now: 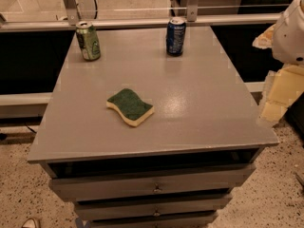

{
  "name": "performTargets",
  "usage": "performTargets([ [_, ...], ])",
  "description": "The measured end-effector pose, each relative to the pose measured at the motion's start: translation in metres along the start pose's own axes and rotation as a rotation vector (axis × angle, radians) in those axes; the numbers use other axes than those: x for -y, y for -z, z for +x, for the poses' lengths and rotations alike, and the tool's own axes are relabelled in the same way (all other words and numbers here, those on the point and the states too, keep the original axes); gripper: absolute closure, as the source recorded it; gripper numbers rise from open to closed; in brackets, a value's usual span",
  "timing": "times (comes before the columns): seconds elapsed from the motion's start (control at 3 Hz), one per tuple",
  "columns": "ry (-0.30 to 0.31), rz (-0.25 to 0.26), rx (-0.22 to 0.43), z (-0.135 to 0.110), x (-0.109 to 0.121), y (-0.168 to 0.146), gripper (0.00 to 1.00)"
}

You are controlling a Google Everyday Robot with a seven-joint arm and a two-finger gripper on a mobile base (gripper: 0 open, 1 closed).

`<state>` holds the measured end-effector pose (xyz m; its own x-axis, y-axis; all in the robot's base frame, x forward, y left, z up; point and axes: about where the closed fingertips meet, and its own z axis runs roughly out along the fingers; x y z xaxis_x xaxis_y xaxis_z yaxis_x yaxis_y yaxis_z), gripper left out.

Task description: Move green can near sponge

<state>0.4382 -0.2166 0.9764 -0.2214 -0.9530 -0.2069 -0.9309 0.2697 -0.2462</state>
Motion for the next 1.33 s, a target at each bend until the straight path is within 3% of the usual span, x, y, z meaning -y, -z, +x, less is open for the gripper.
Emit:
performTargets([
  [0.33,0.0,0.0,0.0,0.0,0.0,0.0,0.0],
  [0.67,0.028,-0.012,0.074,-0.024,0.005,-0.015,0.0],
  [1.0,0.082,-0.02,0.209,-0.082,0.024,-0.042,0.0],
  [1.33,0.126,0.012,0.383,-0.155,0.055,-0.07,0.0],
])
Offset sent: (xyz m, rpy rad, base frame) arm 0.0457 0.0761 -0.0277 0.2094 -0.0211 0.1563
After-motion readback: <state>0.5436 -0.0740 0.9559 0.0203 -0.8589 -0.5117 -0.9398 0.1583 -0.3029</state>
